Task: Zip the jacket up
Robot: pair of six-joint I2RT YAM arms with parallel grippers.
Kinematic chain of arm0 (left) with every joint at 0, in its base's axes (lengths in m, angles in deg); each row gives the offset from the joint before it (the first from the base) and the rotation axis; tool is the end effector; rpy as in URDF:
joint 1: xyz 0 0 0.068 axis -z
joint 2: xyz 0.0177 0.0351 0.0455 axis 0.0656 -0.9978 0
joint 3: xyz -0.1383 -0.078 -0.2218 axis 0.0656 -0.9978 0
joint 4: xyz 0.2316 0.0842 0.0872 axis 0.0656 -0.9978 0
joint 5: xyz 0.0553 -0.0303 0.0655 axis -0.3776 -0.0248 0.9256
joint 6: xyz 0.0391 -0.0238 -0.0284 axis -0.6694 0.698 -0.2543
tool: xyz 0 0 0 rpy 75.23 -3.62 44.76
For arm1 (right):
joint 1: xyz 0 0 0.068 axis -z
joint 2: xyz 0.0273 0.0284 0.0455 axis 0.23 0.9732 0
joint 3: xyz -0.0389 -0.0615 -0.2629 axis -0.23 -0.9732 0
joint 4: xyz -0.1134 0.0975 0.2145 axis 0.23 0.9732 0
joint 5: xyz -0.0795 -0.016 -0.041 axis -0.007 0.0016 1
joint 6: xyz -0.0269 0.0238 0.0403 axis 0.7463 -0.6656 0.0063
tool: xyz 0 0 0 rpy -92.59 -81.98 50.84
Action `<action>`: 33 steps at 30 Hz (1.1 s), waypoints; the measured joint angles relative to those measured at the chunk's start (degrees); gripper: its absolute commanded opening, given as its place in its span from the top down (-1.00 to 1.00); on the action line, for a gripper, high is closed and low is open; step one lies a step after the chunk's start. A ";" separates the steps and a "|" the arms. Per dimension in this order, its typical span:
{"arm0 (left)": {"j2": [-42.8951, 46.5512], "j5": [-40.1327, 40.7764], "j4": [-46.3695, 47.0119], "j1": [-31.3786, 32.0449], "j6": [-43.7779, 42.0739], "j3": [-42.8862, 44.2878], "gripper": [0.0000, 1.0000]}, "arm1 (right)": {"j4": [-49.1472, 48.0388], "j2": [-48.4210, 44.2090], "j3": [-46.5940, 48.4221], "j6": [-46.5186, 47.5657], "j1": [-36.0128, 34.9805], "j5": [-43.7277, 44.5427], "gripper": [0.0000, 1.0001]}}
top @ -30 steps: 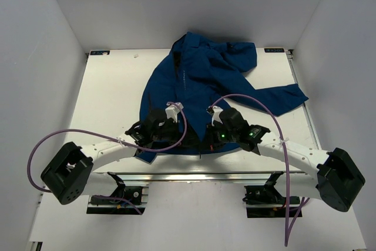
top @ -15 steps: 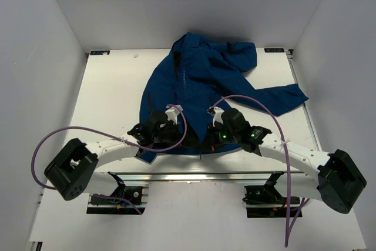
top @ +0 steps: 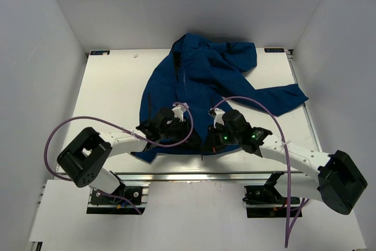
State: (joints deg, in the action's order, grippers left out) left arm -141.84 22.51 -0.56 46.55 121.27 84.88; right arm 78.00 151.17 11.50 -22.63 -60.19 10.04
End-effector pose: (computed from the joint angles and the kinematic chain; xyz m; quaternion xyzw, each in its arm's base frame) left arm 0.1984 -0.2042 0.1642 0.0885 0.8680 -0.4497 0.1910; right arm 0.1557 0.1829 0.2123 -0.1938 0.8659 0.3866 0.2516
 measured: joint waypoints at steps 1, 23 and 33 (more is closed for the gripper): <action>-0.42 -0.28 0.52 0.09 0.17 0.11 0.36 | -0.02 0.00 -0.13 0.02 0.00 0.02 1.00; 0.35 -0.39 4.61 0.59 1.57 -4.02 1.00 | -1.25 4.70 -0.85 -4.57 -0.04 5.35 -0.01; 2.93 0.85 3.28 0.96 1.07 -5.44 1.00 | -4.94 12.24 -0.85 -4.57 -0.13 3.45 -0.12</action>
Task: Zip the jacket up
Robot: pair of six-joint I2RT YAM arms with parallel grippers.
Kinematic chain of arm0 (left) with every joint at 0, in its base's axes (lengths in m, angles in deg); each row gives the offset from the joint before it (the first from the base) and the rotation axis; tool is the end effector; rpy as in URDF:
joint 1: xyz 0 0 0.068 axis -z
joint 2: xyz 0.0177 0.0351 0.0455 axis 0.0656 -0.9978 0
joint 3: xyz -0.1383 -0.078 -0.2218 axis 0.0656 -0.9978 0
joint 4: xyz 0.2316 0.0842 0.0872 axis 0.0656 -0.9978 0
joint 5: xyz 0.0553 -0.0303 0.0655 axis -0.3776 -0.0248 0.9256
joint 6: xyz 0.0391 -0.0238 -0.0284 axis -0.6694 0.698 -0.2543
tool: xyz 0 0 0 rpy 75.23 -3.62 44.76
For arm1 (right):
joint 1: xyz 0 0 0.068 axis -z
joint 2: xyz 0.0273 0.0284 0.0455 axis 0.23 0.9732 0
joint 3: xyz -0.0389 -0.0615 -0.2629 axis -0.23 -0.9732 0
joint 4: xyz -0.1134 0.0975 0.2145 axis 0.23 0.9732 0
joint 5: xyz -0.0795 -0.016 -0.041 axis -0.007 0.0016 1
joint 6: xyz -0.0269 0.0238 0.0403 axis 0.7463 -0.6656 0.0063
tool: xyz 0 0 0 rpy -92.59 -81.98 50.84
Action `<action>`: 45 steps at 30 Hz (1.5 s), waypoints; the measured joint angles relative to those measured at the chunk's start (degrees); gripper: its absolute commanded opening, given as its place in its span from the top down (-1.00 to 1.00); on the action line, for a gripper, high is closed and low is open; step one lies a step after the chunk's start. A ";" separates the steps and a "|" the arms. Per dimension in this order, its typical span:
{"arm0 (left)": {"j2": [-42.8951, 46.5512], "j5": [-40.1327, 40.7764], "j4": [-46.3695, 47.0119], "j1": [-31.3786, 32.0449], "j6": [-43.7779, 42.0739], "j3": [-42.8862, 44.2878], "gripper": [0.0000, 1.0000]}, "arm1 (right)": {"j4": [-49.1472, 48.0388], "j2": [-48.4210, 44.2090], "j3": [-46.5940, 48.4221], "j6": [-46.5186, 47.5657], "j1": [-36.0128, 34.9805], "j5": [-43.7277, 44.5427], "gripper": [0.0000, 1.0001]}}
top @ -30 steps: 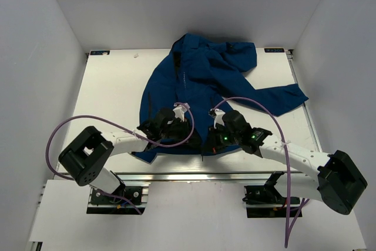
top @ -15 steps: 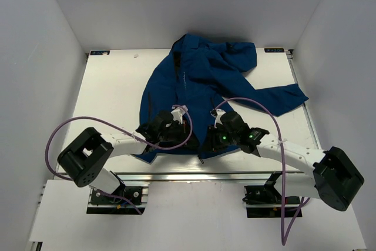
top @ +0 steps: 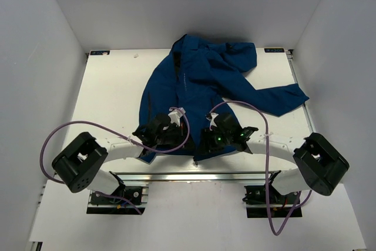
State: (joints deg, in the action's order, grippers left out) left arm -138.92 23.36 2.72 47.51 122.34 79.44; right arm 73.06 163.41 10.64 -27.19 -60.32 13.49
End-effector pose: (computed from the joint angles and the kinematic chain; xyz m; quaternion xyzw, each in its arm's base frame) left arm 0.1814 -0.1939 0.1549 0.0856 0.8665 -0.4525 0.1925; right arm 0.1705 0.1965 0.1650 -0.1420 0.9077 0.3382 0.2037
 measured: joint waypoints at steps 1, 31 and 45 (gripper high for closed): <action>0.48 0.13 -0.28 0.00 -0.09 0.00 1.00 | -0.20 0.33 0.00 0.00 -0.07 0.00 -0.12; 4.48 6.45 -7.54 1.79 -0.42 0.35 1.00 | 5.33 -1.20 2.97 -3.30 -8.90 18.43 -0.17; 4.50 9.60 -9.86 2.01 -0.37 0.33 1.00 | 6.54 6.86 8.57 -3.21 -12.92 22.49 -0.12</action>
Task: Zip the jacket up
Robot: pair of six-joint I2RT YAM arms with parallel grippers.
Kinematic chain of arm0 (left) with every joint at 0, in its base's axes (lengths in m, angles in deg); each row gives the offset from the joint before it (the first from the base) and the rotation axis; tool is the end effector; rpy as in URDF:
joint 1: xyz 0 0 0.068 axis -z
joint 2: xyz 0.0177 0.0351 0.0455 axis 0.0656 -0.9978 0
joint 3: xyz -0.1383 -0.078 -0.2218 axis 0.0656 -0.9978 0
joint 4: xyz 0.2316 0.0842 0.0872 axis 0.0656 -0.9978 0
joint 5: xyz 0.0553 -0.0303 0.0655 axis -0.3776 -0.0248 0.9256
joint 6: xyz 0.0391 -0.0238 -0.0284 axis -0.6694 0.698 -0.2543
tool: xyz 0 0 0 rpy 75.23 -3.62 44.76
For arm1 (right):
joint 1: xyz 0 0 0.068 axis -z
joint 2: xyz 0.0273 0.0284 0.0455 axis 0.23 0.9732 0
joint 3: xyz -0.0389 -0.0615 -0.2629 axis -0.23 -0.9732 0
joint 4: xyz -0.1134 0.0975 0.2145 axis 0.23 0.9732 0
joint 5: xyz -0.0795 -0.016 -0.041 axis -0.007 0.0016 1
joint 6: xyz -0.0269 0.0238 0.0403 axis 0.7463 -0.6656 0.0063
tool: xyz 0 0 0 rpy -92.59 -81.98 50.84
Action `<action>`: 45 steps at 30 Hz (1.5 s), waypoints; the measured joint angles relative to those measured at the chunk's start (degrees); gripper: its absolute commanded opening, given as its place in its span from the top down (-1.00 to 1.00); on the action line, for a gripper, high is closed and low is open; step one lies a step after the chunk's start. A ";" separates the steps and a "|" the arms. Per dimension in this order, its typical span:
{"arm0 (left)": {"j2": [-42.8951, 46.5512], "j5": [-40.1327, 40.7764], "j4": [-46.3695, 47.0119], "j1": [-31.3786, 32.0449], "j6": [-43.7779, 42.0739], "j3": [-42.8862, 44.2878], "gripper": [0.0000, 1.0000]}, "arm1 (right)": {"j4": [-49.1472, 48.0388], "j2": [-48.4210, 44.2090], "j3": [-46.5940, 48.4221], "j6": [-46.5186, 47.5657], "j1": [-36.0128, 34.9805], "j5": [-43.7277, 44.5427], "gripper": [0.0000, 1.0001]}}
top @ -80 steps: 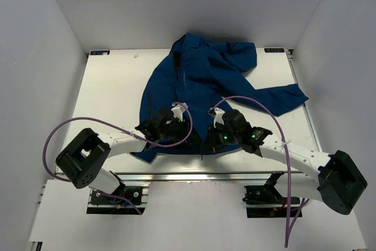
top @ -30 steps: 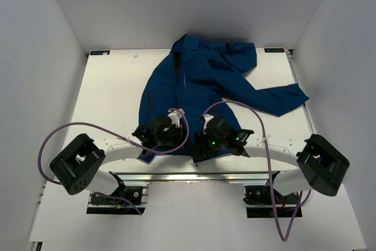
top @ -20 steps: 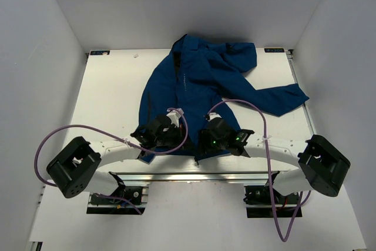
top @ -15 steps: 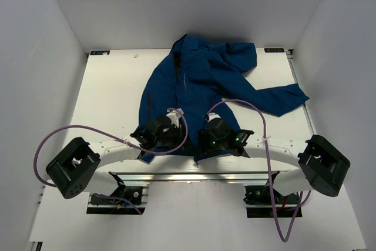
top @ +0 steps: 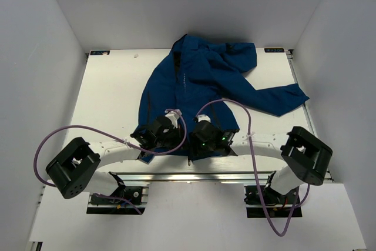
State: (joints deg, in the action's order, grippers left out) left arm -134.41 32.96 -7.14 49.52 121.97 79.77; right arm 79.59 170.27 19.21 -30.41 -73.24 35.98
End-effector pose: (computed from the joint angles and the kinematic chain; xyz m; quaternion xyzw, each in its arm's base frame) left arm 0.1703 -0.1878 0.1594 0.0603 0.8968 -0.3828 0.2136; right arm 0.1487 0.2477 0.1691 -0.1516 0.9263 0.2168 0.2683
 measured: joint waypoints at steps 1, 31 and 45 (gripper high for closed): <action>0.00 0.44 -0.02 0.00 0.02 -0.15 1.00 | 0.57 0.83 0.66 -0.28 -0.26 0.76 -0.12; 3.48 3.43 -7.78 0.57 -2.73 4.46 -0.41 | -0.98 -12.07 -3.41 6.67 -0.50 -5.46 1.00; 6.40 10.99 -20.22 0.57 -7.56 12.61 -0.93 | -16.26 -18.67 -11.50 12.02 17.11 -42.56 1.00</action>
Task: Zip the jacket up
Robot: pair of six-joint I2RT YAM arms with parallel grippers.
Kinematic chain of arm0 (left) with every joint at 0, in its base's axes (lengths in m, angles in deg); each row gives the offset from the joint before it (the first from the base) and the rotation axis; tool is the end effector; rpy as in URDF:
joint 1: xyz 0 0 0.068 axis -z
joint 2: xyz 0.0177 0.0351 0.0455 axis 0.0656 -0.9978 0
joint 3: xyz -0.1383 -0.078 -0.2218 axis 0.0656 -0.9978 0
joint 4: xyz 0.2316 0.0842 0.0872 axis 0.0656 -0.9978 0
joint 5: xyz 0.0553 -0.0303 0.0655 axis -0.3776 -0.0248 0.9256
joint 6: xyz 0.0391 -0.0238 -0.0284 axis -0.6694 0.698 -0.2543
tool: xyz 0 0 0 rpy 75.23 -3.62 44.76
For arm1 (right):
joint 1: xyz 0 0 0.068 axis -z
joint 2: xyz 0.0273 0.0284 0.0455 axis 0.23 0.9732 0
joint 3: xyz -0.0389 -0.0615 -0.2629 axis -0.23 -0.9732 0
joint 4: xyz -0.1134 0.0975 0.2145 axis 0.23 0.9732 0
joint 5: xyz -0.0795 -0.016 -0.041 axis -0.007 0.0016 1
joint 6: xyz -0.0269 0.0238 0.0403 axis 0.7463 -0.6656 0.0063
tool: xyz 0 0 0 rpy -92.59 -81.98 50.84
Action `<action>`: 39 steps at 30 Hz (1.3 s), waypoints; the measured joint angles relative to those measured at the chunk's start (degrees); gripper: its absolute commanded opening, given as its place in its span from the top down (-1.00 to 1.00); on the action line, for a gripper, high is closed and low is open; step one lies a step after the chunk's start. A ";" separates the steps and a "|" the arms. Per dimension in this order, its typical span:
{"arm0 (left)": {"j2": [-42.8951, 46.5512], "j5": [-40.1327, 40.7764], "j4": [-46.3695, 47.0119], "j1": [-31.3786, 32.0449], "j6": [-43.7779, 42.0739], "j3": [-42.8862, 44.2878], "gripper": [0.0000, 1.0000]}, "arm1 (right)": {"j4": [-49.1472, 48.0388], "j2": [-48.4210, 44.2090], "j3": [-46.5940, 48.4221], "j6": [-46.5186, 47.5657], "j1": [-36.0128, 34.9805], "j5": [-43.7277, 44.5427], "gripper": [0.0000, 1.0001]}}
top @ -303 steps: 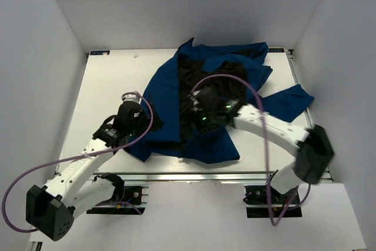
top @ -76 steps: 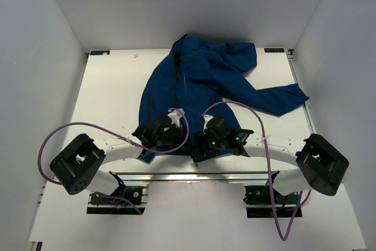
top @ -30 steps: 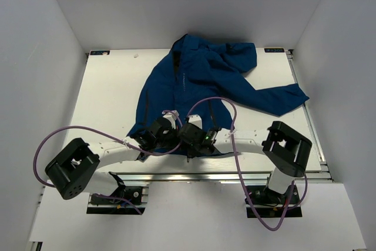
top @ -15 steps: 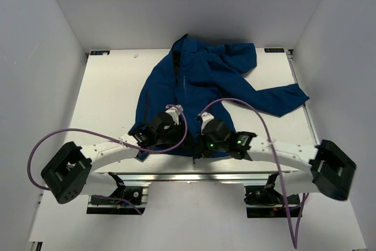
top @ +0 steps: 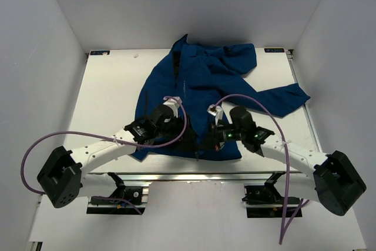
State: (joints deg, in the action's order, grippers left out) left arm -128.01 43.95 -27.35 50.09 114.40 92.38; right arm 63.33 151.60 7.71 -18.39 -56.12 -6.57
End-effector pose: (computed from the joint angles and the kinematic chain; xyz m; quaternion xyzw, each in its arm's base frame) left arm 0.1775 -0.1892 0.2244 0.0838 0.9048 -0.3007 0.2897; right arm 0.1633 0.1793 0.2144 -0.2706 0.7820 0.4951 0.2649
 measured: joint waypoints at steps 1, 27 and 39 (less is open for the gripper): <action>0.04 0.44 -0.76 0.00 0.02 0.39 -0.93 | 0.52 0.04 0.02 -0.22 1.95 -1.05 1.00; -19.43 16.13 -17.66 -5.01 7.43 11.39 -0.45 | 6.51 4.55 -0.11 2.23 22.10 -12.46 1.00; -22.25 16.79 -15.02 -5.33 6.99 10.56 -0.48 | 8.61 5.31 0.87 3.28 22.10 -9.57 1.00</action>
State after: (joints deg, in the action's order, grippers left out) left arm -150.26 60.74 -42.37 44.75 121.40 102.93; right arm 71.94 156.91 8.59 -15.11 -34.03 -16.14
